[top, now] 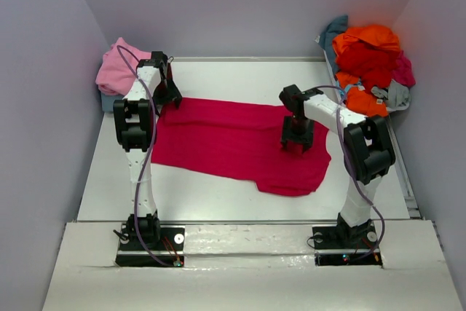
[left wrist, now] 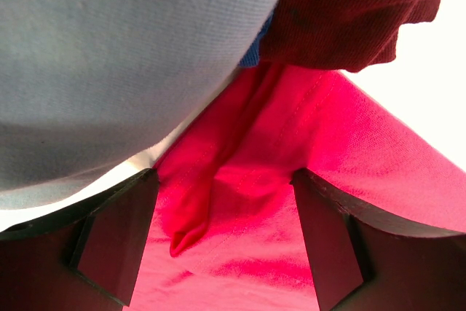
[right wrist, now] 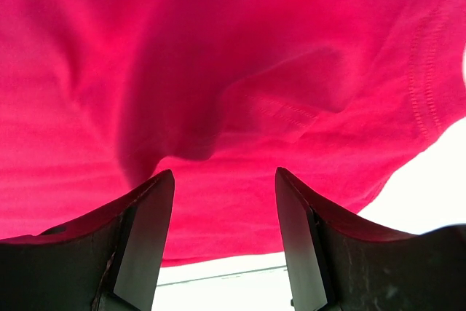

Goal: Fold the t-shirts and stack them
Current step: Fold the flattened tshirt in 1/3 of the way

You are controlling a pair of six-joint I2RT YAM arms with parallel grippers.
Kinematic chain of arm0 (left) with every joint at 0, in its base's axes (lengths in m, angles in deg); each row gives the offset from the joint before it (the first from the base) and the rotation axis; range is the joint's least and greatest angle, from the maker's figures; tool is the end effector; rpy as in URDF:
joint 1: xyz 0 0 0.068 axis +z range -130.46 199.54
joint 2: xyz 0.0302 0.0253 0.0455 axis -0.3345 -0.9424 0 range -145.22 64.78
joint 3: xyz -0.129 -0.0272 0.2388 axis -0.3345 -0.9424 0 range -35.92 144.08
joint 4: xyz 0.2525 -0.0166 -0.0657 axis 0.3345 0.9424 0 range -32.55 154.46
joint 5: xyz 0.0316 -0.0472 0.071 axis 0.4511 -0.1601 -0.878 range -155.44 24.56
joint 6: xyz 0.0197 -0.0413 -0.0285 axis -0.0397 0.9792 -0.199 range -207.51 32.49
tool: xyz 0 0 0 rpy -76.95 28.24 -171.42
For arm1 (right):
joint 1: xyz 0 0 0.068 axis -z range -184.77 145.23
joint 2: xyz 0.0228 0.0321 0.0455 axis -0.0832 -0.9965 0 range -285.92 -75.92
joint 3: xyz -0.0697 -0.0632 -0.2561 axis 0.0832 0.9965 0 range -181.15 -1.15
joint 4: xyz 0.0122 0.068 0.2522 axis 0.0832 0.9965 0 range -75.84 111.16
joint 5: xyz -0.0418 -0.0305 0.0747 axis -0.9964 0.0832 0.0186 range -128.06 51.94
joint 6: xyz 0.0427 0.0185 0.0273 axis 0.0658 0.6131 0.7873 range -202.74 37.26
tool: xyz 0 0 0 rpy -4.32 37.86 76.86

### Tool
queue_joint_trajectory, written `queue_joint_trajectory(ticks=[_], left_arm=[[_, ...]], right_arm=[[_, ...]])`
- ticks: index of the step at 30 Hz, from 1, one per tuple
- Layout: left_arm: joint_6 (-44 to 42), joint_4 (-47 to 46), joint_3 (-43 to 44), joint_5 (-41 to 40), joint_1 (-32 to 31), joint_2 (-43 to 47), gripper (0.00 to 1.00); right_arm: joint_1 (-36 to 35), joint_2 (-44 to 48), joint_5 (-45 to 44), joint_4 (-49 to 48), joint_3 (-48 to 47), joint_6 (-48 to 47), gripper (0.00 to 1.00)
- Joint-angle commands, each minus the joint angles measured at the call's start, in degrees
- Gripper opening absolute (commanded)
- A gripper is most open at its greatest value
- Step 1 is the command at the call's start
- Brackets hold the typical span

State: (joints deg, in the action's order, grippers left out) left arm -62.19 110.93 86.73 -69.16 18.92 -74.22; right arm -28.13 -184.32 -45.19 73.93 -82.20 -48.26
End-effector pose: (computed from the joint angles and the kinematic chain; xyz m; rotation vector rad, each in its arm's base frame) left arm 0.5089 -0.0031 0.1725 -0.6110 2.7161 -0.0230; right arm 0.3268 0.1363 0.1955 0.2989 3.0199 -0.1285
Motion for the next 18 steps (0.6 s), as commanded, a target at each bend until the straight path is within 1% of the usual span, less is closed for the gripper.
queue_joint_trajectory(ticks=[1, 9, 18], left_arm=[[-0.45, -0.65, -2.59, -2.43, 1.15, -0.57, 0.87], [-0.54, -0.74, -2.77, -2.42, 1.68, -0.22, 0.87], [-0.54, -0.65, -2.94, -2.51, 2.20, -0.04, 0.87]], right_arm=[[2.69, 2.76, -2.70, -2.20, 0.72, 1.73, 0.64], [4.98, 2.58, -3.23, -3.60, 1.69, 2.00, 0.63], [6.04, 2.31, -3.67, -4.66, 3.01, 2.43, 0.63]])
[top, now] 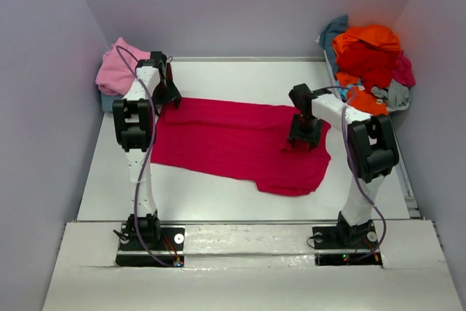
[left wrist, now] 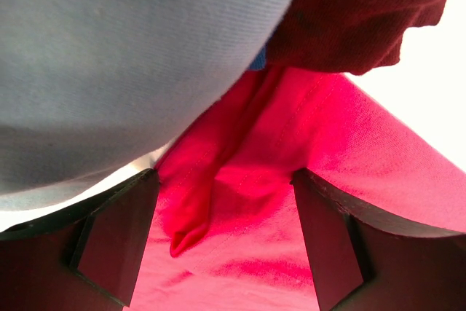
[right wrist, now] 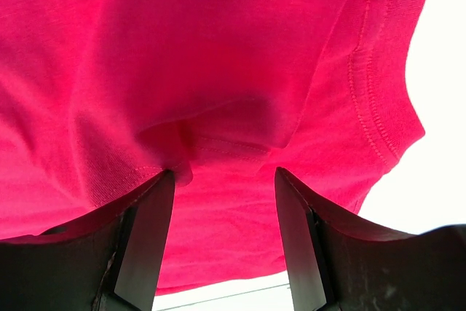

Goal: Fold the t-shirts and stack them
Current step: Fold the flattened tshirt in 1/3 of the way

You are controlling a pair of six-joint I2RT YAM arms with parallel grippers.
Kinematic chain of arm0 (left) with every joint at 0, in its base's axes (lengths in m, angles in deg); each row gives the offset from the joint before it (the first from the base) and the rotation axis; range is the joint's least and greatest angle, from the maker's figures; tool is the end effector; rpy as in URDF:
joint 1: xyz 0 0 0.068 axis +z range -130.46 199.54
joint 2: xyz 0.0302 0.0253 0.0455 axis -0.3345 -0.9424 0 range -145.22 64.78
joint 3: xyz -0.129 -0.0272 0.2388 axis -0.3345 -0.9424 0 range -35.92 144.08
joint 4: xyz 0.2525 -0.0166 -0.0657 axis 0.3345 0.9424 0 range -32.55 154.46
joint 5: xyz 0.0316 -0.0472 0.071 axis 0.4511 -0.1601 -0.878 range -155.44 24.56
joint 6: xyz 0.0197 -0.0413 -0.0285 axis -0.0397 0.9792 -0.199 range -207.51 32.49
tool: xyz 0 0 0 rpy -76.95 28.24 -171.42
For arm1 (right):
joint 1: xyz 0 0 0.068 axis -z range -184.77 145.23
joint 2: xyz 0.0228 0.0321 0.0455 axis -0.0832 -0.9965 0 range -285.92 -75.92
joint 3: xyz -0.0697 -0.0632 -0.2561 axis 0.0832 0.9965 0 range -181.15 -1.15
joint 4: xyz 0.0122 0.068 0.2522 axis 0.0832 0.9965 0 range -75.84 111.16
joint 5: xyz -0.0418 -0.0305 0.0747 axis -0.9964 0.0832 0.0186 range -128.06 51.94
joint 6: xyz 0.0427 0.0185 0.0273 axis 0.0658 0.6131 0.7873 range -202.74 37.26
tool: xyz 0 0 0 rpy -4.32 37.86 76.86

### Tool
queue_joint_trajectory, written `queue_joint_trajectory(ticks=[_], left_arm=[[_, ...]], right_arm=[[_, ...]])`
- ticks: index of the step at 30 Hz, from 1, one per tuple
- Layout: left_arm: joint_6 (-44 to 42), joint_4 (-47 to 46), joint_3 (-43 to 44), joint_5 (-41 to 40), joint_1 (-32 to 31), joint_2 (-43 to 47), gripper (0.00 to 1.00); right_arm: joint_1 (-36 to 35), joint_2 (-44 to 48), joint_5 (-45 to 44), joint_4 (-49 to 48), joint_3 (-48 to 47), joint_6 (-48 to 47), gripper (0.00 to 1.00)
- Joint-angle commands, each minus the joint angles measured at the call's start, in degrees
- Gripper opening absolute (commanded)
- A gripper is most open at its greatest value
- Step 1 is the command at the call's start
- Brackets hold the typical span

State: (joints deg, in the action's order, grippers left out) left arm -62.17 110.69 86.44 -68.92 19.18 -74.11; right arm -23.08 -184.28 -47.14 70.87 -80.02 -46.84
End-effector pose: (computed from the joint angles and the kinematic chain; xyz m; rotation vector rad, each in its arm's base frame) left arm 0.5087 -0.0010 0.1721 -0.6166 2.7147 -0.0279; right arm 0.3371 0.1056 0.1867 0.4676 2.9692 -0.1670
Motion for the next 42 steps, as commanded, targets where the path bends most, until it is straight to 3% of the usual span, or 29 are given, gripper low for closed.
queue_joint_trajectory(ticks=[1, 18, 42], left_arm=[[-0.56, -0.41, -2.75, -2.67, 1.94, -0.15, 0.87], [-0.56, -0.67, -3.45, -2.67, 1.94, -0.33, 0.87], [-0.56, -0.59, -3.54, -2.84, 2.47, 0.02, 0.87]], right_arm=[[1.60, 2.45, -1.73, -1.69, 1.00, 1.01, 0.63], [3.19, 4.38, -1.55, -2.65, 2.93, 1.36, 0.62], [3.72, 2.63, -3.31, -5.82, 4.52, 3.12, 0.50]])
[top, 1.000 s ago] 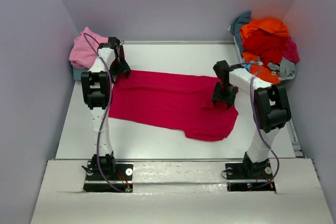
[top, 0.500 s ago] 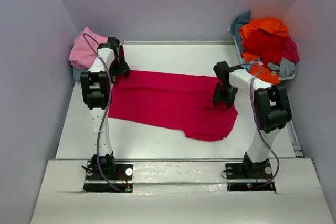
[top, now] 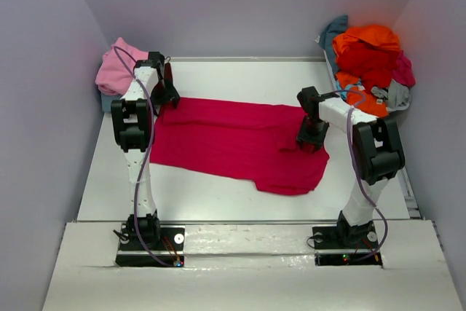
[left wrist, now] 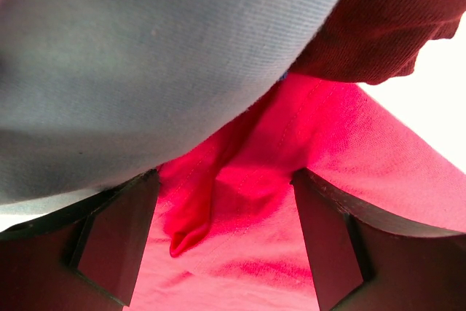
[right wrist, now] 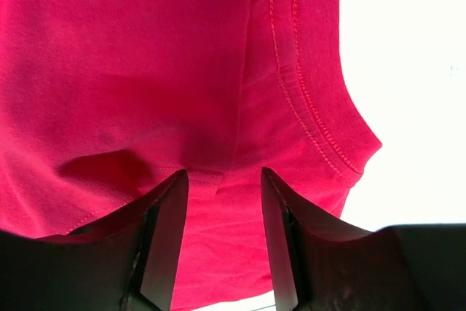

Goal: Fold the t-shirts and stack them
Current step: Fold the flattened tshirt in 1/3 of the way

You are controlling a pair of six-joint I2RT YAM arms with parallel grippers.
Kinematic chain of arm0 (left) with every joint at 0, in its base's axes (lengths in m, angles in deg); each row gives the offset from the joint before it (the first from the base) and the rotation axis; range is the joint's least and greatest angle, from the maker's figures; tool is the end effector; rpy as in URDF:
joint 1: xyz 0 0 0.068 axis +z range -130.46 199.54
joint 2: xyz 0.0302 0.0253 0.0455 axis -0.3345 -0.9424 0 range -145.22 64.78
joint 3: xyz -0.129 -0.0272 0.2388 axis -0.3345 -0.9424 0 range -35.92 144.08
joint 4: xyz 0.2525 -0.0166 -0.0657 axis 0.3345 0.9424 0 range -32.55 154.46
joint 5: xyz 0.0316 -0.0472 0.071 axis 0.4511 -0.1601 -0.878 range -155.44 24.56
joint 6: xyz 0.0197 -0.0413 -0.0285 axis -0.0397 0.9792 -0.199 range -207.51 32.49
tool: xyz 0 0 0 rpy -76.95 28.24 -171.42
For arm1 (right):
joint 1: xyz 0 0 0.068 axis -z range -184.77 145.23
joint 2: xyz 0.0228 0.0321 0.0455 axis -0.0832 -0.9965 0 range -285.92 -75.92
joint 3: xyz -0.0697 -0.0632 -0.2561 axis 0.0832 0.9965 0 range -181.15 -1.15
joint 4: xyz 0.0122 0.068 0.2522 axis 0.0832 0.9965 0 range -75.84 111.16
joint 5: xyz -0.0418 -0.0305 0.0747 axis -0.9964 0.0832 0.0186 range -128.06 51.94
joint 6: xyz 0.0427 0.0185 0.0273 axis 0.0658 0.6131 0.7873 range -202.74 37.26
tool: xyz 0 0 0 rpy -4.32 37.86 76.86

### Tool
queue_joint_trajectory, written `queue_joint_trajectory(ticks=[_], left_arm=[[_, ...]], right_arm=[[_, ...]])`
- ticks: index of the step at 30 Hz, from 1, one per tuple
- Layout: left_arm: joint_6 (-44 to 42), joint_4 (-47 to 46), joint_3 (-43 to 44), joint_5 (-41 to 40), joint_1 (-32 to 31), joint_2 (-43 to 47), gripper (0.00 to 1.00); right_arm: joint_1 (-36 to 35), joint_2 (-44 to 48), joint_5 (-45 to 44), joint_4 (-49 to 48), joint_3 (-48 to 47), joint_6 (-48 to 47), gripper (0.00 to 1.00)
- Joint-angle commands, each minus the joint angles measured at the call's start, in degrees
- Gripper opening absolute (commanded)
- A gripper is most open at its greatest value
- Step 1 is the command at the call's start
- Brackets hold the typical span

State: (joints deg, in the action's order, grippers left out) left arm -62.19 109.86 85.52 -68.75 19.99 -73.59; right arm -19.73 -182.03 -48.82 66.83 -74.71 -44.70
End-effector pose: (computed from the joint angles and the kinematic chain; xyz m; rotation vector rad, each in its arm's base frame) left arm 0.5077 0.0061 0.1725 -0.6333 2.7038 -0.0306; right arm 0.3314 0.0817 0.1773 0.6072 2.9143 -0.1954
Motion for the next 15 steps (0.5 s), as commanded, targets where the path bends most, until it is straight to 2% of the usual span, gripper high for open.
queue_joint_trajectory(ticks=[1, 6, 13, 15], left_arm=[[-0.54, 0.16, -2.62, -3.02, 1.66, -0.50, 0.87], [-0.62, 0.24, -2.88, -3.10, 1.66, -0.33, 0.87], [-0.62, 0.16, -2.71, -3.10, 1.66, -0.50, 0.87], [-0.62, 0.16, -2.71, -3.02, 1.66, -0.59, 0.87]], right_arm=[[0.37, 0.29, -1.63, -1.86, -0.88, 0.98, 0.49], [0.37, -0.42, -1.54, -1.78, -2.46, 0.98, 0.41], [0.37, -0.51, -1.80, -1.60, -2.55, 0.98, 0.19], [0.37, -0.42, -1.63, -1.51, -2.55, 0.98, 0.16]])
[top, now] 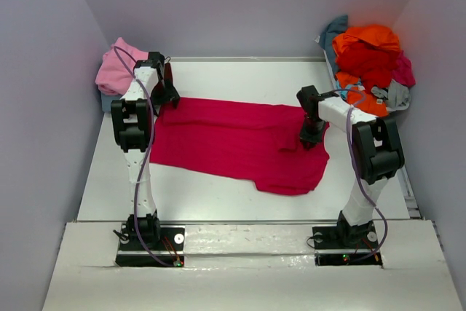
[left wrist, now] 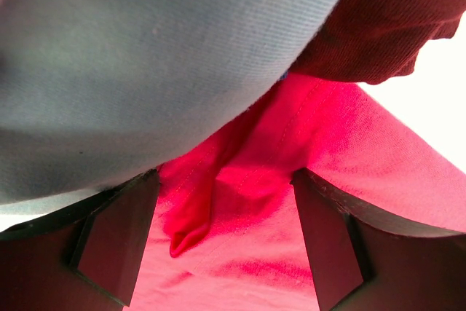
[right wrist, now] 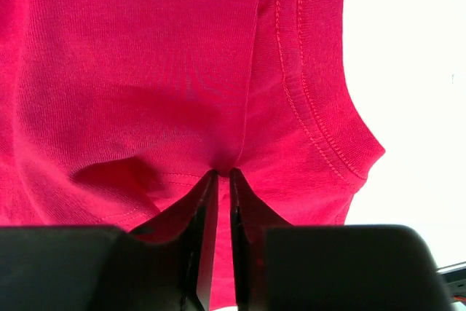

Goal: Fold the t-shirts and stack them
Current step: Fold the flattened tshirt in 1/3 of the way

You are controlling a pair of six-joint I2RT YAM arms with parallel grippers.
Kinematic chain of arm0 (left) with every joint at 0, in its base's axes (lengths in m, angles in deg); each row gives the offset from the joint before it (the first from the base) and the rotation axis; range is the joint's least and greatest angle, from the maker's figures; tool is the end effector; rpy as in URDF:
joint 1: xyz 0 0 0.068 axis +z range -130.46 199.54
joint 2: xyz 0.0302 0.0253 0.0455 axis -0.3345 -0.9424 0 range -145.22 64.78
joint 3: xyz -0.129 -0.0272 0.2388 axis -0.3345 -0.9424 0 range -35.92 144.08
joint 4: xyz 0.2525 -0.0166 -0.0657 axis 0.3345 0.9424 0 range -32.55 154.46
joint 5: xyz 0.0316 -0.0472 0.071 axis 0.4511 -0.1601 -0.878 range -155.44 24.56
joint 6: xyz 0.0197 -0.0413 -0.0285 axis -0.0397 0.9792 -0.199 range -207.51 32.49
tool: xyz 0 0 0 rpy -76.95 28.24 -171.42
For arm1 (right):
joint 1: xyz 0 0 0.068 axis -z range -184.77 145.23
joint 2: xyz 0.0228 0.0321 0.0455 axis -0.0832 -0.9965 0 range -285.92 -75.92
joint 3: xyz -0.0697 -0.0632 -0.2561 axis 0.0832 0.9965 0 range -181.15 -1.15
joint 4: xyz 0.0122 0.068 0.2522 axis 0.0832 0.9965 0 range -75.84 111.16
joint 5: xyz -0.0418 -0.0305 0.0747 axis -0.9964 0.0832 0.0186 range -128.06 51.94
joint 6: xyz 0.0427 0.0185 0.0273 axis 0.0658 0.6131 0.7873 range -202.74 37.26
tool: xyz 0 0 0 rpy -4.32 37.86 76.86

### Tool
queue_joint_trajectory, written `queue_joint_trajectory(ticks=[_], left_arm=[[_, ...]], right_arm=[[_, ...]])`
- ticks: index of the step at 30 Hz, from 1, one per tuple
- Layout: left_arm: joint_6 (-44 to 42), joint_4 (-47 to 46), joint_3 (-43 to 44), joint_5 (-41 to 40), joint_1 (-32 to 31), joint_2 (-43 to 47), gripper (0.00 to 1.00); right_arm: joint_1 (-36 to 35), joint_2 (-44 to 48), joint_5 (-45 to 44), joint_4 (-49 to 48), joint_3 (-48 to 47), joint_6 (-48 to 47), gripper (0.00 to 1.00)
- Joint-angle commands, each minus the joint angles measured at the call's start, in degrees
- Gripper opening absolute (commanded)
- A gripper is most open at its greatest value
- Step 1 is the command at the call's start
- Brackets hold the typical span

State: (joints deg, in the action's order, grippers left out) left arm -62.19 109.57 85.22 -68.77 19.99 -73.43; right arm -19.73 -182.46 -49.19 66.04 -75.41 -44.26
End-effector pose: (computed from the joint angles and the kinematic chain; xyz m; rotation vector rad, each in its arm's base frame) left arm 0.5075 0.0061 0.1725 -0.6329 2.7012 -0.0309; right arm 0.3356 0.0825 0.1781 0.6173 2.8923 -0.1895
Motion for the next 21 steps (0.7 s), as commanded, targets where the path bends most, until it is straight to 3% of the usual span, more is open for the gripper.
queue_joint_trajectory(ticks=[1, 9, 21], left_arm=[[-0.62, 0.44, -2.40, -3.08, 1.66, -0.74, 0.87], [-0.54, 0.53, -2.31, -3.08, 1.66, -0.83, 0.87], [-0.54, 0.53, -2.40, -3.08, 1.66, -0.65, 0.87]], right_arm=[[0.37, 0.02, -1.26, -0.73, -1.77, 0.54, 0.15], [0.37, 0.37, -1.52, -0.64, -1.33, 0.19, 0.08], [0.99, 2.12, -2.31, -0.37, 0.52, 0.19, 0.07]])
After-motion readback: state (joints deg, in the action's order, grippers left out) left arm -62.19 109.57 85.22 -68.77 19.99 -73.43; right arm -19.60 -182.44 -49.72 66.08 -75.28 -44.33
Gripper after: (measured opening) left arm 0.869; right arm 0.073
